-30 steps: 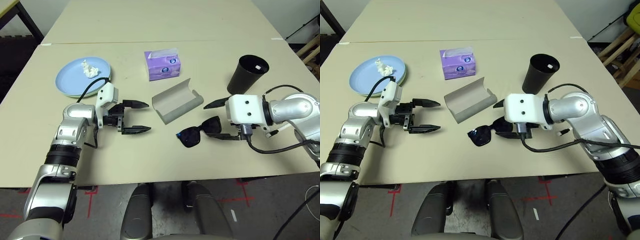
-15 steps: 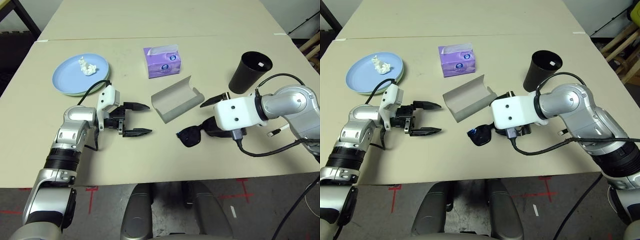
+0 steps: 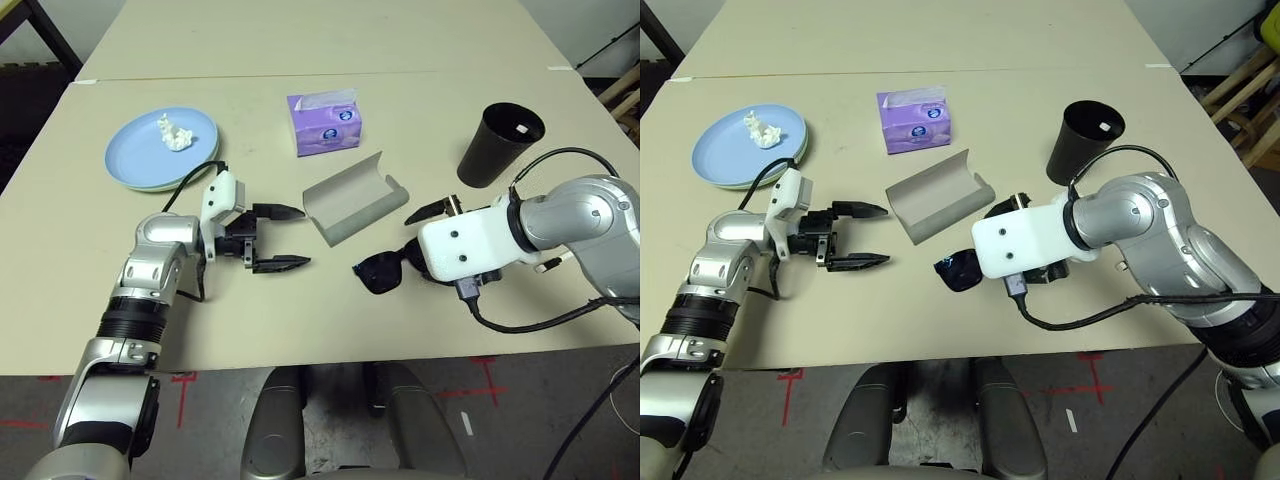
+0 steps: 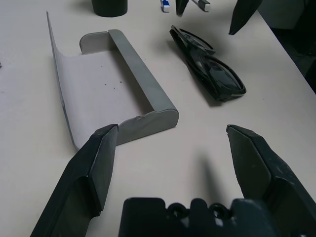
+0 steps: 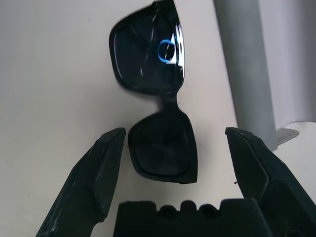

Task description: Organize and tidy the items on the table.

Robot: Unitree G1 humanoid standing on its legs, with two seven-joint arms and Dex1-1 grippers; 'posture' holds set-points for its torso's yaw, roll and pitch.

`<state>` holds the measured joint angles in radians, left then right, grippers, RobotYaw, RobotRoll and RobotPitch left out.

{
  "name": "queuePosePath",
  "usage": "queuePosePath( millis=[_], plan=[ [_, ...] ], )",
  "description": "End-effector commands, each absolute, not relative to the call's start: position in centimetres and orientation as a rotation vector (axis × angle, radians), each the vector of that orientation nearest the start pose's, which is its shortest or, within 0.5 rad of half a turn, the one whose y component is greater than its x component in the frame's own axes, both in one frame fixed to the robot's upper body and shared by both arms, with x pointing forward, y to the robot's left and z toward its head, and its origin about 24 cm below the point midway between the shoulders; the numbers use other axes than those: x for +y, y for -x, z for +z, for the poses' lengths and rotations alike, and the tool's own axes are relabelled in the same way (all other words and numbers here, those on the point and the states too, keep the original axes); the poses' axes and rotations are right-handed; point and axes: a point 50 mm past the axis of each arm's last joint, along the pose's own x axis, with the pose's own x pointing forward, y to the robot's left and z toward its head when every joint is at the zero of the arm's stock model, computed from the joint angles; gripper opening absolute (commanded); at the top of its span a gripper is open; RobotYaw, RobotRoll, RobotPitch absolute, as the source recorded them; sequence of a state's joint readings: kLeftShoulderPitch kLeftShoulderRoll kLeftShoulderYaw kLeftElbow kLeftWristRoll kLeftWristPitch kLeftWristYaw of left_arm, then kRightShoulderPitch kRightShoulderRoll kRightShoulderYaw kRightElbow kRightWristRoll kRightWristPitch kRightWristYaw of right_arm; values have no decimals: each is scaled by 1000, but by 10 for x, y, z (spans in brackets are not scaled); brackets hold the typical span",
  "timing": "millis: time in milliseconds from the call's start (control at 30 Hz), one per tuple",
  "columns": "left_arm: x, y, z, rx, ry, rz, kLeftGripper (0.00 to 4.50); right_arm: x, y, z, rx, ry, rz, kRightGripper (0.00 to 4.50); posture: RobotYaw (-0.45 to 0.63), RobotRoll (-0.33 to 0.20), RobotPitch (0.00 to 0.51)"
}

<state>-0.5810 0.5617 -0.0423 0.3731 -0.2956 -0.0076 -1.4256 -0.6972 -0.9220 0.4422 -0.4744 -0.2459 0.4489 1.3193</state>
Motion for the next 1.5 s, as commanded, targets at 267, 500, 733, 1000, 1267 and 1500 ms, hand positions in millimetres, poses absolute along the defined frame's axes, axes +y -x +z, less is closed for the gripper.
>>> queuePosePath(
  millis=[267, 500, 733, 1000, 1267, 1500],
  plan=[
    [186, -312, 138, -3, -374, -1394, 4466, -119, -261, 211, 292, 1495, 1277, 4500, 133, 0, 251],
    [186, -311, 139, 1, -377, -1395, 4466, -109, -262, 208, 307, 1479, 1298, 4500, 138, 0, 252],
    [188, -310, 140, -12, -388, -1385, 4466, -109, -263, 203, 324, 1490, 1303, 4500, 142, 0, 252],
    [188, -306, 146, -96, -417, -1381, 4466, -112, -263, 199, 335, 1492, 1297, 4500, 142, 0, 252],
    [187, -293, 153, -165, -380, -1429, 4466, -111, -266, 194, 337, 1493, 1294, 4500, 149, 0, 253],
    [187, -289, 157, -176, -356, -1428, 4466, -114, -269, 188, 344, 1507, 1293, 4500, 148, 0, 249]
  ],
)
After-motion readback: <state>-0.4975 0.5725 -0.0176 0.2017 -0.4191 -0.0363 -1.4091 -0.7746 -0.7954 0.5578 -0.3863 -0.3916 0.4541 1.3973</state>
